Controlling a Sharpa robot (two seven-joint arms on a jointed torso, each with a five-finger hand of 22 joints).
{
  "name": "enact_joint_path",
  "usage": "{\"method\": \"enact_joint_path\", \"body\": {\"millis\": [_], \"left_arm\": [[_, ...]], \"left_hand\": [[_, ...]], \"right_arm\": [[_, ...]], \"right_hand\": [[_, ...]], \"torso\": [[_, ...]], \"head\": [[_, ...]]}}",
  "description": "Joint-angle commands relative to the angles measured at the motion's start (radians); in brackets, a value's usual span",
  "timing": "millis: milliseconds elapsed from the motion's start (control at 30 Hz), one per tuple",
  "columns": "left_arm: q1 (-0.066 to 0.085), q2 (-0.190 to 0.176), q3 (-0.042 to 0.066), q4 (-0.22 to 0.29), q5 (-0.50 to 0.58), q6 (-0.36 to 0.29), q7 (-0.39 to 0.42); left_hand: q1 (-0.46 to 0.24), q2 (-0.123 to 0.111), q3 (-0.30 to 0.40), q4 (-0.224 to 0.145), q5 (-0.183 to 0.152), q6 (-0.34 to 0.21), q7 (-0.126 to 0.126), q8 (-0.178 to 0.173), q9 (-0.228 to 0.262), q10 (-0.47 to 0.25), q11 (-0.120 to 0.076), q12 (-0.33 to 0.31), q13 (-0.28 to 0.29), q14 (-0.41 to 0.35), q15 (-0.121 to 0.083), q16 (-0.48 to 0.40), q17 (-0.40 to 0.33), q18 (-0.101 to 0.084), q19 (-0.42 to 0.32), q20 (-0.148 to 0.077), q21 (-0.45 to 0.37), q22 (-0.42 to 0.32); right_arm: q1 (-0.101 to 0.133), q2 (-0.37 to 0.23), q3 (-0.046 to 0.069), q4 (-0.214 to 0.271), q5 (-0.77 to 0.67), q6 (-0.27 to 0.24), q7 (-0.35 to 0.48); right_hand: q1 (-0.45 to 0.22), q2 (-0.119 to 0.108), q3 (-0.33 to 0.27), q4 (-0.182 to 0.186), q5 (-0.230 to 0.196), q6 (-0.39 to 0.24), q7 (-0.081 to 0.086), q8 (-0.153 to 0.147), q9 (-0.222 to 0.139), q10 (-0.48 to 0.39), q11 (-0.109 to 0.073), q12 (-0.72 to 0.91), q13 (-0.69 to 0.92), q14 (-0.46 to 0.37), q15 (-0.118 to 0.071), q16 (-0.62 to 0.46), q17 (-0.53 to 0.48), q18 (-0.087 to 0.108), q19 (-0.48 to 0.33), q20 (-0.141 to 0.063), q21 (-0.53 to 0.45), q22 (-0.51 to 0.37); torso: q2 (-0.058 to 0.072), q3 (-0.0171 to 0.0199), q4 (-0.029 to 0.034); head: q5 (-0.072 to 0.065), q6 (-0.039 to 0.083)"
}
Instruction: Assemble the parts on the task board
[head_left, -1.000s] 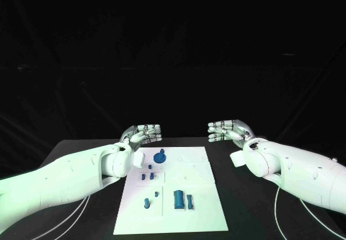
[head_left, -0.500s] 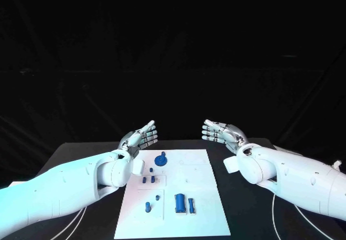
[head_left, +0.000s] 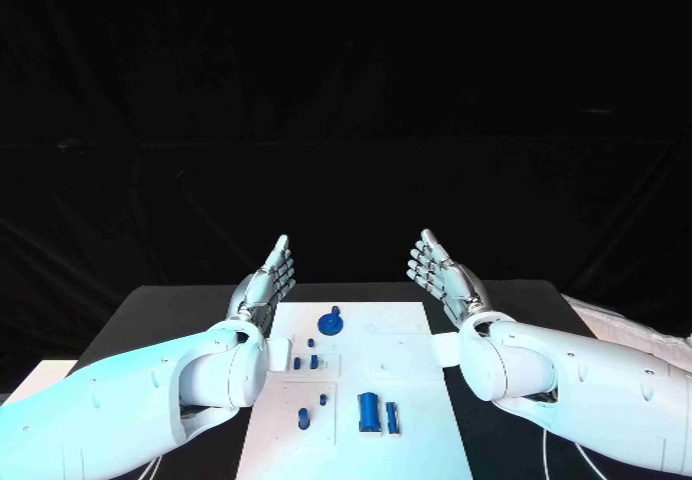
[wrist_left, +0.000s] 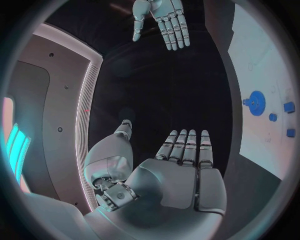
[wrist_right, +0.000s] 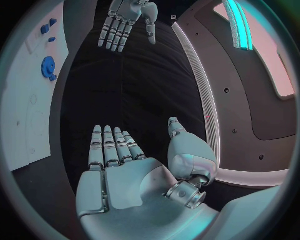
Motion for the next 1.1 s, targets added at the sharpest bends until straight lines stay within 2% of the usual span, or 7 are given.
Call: {"method": "enact_joint_path", "body": {"millis": [33,133,733,800,833,867,1100], "left_arm": [[-0.001,0.000,0.001,0.007,-0.026,-0.080,0.048],[-0.001,0.000,0.001,0.007,-0.026,-0.080,0.048],[-0.001,0.000,0.001,0.007,-0.026,-0.080,0.048],[-0.001,0.000,0.001,0.007,-0.026,-0.080,0.048],[-0.001,0.000,0.001,0.007,-0.026,-0.080,0.048],[-0.001,0.000,0.001,0.007,-0.026,-0.080,0.048],[-0.001,0.000,0.001,0.007,-0.026,-0.080,0.048]], "left_hand": [[-0.133,0.000,-0.033,-0.001,-0.006,-0.093,-0.014,-0.010,-0.001,-0.096,-0.012,-0.023,-0.002,-0.095,-0.006,-0.011,-0.007,-0.044,-0.084,-0.056,-0.006,-0.033],[-0.169,0.000,-0.104,-0.001,-0.006,-0.117,-0.014,-0.010,-0.001,-0.121,-0.012,-0.023,-0.002,-0.121,-0.006,-0.011,-0.007,-0.044,-0.106,-0.056,-0.006,-0.104],[-0.298,0.000,-0.104,-0.001,-0.006,-0.205,-0.014,-0.010,-0.001,-0.213,-0.012,-0.023,-0.002,-0.213,-0.006,-0.011,-0.007,-0.044,-0.187,-0.056,-0.006,-0.104],[-0.307,0.000,-0.104,-0.001,-0.006,-0.213,-0.014,-0.010,-0.001,-0.220,-0.012,-0.023,-0.002,-0.219,-0.006,-0.011,-0.007,-0.044,-0.192,-0.056,-0.006,-0.104],[-0.328,0.000,-0.104,-0.001,-0.006,-0.290,-0.014,-0.010,-0.001,-0.300,-0.012,-0.023,-0.002,-0.299,-0.006,-0.011,-0.007,-0.044,-0.264,-0.056,-0.006,-0.104],[-0.417,0.000,-0.104,-0.001,-0.006,-0.290,-0.014,-0.010,-0.001,-0.300,-0.012,-0.023,-0.002,-0.299,-0.006,-0.011,-0.007,-0.044,-0.264,-0.056,-0.006,-0.104],[-0.417,0.000,-0.104,-0.001,-0.006,-0.290,-0.014,-0.010,-0.001,-0.300,-0.012,-0.023,-0.002,-0.299,-0.006,-0.011,-0.007,-0.044,-0.264,-0.056,-0.006,-0.104]], "right_arm": [[-0.003,-0.005,0.002,0.017,0.054,-0.114,0.057],[-0.003,-0.006,0.002,0.018,0.055,-0.115,0.057],[-0.003,-0.006,0.002,0.018,0.055,-0.115,0.057],[-0.003,-0.006,0.002,0.018,0.055,-0.115,0.057],[-0.003,-0.006,0.002,0.018,0.055,-0.115,0.057],[-0.003,-0.006,0.002,0.018,0.055,-0.115,0.057],[-0.003,-0.006,0.002,0.018,0.055,-0.115,0.057]], "right_hand": [[-0.127,0.000,-0.035,0.002,-0.008,-0.098,-0.014,-0.007,-0.004,-0.112,-0.003,-0.006,-0.003,-0.117,-0.001,-0.007,-0.035,-0.052,-0.107,-0.013,-0.049,-0.006],[-0.161,0.000,-0.109,0.002,-0.008,-0.124,-0.014,-0.007,-0.004,-0.142,-0.003,-0.006,-0.003,-0.148,-0.001,-0.007,-0.035,-0.052,-0.135,-0.013,-0.049,-0.006],[-0.285,0.000,-0.109,0.002,-0.008,-0.220,-0.014,-0.007,-0.004,-0.254,-0.003,-0.006,-0.003,-0.267,-0.001,-0.007,-0.035,-0.052,-0.243,-0.013,-0.049,-0.006],[-0.323,0.000,-0.109,0.002,-0.008,-0.306,-0.014,-0.007,-0.004,-0.349,-0.003,-0.006,-0.003,-0.367,-0.001,-0.007,-0.035,-0.052,-0.335,-0.013,-0.049,-0.006],[-0.397,0.000,-0.109,0.002,-0.008,-0.306,-0.014,-0.007,-0.004,-0.349,-0.003,-0.006,-0.003,-0.367,-0.001,-0.007,-0.035,-0.052,-0.335,-0.013,-0.049,-0.006],[-0.397,0.000,-0.109,0.002,-0.008,-0.306,-0.014,-0.007,-0.004,-0.349,-0.003,-0.006,-0.003,-0.367,-0.001,-0.007,-0.035,-0.052,-0.335,-0.013,-0.049,-0.006],[-0.397,0.000,-0.109,0.002,-0.008,-0.306,-0.014,-0.007,-0.004,-0.349,-0.003,-0.006,-0.003,-0.367,-0.001,-0.007,-0.035,-0.052,-0.335,-0.013,-0.049,-0.006]], "torso": [[0.001,0.0005,0.0028],[0.001,0.0005,0.0028],[0.001,0.0005,0.0028],[0.001,0.0005,0.0028],[0.001,0.0005,0.0028],[0.001,0.0005,0.0028],[0.001,0.0005,0.0028]], "head": [[0.000,0.000],[0.000,0.000],[0.000,0.000],[0.000,0.000],[0.000,0.000],[0.000,0.000],[0.000,0.000]]}}
